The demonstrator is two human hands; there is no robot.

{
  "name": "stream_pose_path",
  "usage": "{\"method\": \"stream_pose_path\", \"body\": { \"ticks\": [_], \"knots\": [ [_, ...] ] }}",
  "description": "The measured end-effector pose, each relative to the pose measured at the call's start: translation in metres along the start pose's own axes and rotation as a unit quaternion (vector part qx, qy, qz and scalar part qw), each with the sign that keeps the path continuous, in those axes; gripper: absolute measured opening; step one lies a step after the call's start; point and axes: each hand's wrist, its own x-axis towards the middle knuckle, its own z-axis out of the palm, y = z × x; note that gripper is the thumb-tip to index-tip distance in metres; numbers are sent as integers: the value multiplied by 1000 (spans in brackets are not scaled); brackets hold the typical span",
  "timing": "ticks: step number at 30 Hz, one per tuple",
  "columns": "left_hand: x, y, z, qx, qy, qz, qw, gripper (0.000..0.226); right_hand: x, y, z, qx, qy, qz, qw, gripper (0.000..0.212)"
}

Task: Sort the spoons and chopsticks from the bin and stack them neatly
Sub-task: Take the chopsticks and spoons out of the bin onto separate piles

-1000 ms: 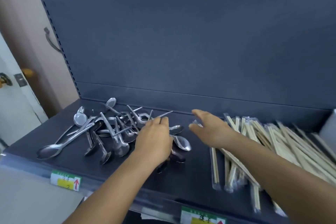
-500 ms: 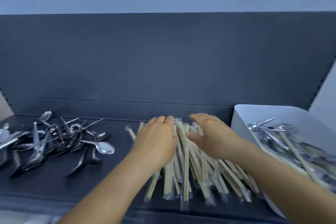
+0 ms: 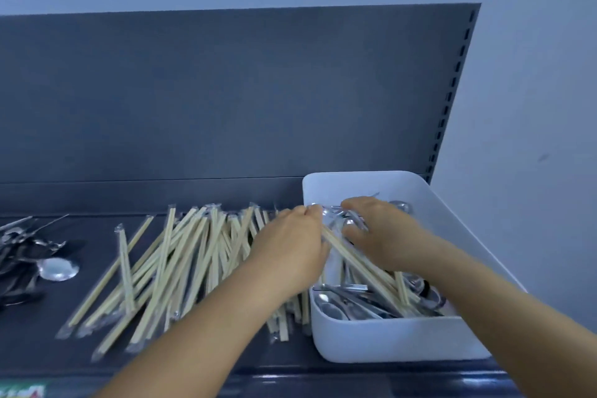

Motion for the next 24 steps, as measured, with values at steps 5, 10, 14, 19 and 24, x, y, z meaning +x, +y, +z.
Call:
{"method": "stream_pose_path", "body": {
  "ticks": [5,10,14,19,24],
  "knots": [
    [25,28,23,14,-66,30,997,37,0,45,-6,13,-15,58,998,35],
    [44,30,44,29,-151,56,987,53,6,75,-1,6,-49,118,992,43],
    [64,31,52,32,-164,72,983,54,14,85,0,-16,-66,137,988,51],
    [74,35,61,35,-191,97,976,56,18,86,1,-38,-76,157,984,55],
    [72,30,72,103,-229,146,957,39,13,82,15,-62,-110,155,980,68]
  ]
}}
